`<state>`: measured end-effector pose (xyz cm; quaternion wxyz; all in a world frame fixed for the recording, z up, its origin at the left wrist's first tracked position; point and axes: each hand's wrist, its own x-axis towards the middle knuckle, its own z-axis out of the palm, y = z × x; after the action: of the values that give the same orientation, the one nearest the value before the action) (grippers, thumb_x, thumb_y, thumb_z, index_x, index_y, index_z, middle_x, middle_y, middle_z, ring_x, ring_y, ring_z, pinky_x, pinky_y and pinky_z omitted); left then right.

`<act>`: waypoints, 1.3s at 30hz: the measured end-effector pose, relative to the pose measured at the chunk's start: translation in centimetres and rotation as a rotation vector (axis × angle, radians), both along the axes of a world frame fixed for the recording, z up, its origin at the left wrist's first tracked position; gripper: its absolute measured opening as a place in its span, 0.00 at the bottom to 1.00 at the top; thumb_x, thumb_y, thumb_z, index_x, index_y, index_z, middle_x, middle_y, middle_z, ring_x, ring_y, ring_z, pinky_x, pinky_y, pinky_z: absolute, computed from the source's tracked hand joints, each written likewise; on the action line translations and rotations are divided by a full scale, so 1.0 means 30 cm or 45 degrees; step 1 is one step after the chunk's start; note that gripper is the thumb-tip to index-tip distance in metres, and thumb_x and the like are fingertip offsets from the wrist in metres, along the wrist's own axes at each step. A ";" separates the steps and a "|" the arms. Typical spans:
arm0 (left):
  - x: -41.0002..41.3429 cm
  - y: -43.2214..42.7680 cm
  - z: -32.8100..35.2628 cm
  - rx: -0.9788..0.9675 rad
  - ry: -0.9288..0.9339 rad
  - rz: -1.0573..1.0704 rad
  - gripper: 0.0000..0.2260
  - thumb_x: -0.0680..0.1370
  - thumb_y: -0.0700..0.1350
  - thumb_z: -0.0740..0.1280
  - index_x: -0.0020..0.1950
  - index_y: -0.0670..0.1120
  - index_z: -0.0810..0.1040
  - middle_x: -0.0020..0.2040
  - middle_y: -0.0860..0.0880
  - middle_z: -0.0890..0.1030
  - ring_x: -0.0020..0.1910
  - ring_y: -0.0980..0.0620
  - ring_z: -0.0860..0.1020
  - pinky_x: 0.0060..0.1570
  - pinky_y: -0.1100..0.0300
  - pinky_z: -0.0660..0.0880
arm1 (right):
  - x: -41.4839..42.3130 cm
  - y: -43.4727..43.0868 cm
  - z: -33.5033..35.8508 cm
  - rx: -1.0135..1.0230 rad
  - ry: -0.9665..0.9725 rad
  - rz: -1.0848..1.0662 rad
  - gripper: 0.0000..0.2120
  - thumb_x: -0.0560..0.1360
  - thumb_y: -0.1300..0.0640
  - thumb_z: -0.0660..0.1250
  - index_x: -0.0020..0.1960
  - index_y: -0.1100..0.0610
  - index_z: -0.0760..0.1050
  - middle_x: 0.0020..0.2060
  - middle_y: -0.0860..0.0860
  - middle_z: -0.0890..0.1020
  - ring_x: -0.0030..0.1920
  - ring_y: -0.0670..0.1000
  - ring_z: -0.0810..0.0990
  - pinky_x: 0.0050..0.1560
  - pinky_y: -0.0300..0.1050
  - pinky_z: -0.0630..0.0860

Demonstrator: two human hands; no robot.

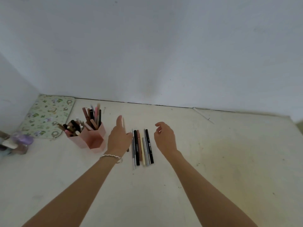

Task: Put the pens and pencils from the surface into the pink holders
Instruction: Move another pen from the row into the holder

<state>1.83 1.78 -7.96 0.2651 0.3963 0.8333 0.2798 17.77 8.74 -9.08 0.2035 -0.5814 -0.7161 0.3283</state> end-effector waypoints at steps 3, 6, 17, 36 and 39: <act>-0.022 -0.001 0.064 0.115 -0.017 -0.048 0.35 0.75 0.41 0.66 0.77 0.57 0.54 0.37 0.47 0.78 0.32 0.50 0.79 0.31 0.61 0.73 | -0.059 -0.017 -0.044 -0.138 -0.146 0.054 0.15 0.80 0.62 0.59 0.67 0.58 0.70 0.55 0.53 0.79 0.51 0.52 0.78 0.47 0.40 0.71; -0.027 -0.004 0.103 0.214 0.007 -0.064 0.32 0.75 0.40 0.65 0.75 0.59 0.58 0.34 0.51 0.76 0.29 0.56 0.76 0.29 0.69 0.67 | -0.094 -0.045 -0.076 -0.198 -0.254 0.065 0.14 0.80 0.63 0.59 0.65 0.59 0.69 0.53 0.55 0.79 0.49 0.54 0.79 0.46 0.45 0.74; -0.181 -0.016 0.256 0.678 0.043 0.113 0.22 0.79 0.41 0.65 0.71 0.54 0.67 0.40 0.52 0.79 0.36 0.52 0.82 0.40 0.52 0.82 | -0.083 0.011 -0.016 -0.189 -0.048 0.028 0.26 0.77 0.61 0.65 0.74 0.59 0.64 0.64 0.56 0.71 0.50 0.49 0.73 0.49 0.38 0.69; -0.435 -0.069 0.276 0.688 0.153 0.301 0.20 0.80 0.42 0.64 0.70 0.56 0.66 0.42 0.51 0.82 0.39 0.56 0.82 0.43 0.63 0.79 | -0.301 -0.014 0.279 -0.091 0.942 -0.209 0.23 0.75 0.62 0.67 0.66 0.46 0.68 0.43 0.50 0.83 0.41 0.44 0.80 0.40 0.30 0.73; -0.445 -0.064 0.284 0.822 0.097 0.457 0.20 0.80 0.42 0.64 0.70 0.55 0.67 0.42 0.52 0.81 0.37 0.62 0.82 0.38 0.76 0.74 | -0.293 -0.019 0.273 -0.078 0.959 -0.227 0.23 0.75 0.62 0.68 0.65 0.45 0.68 0.44 0.51 0.83 0.41 0.43 0.79 0.40 0.29 0.73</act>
<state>-11.52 -0.13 0.56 0.0417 0.3171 0.7676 0.5554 8.97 8.17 -0.89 0.4625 -0.4860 -0.5277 0.5210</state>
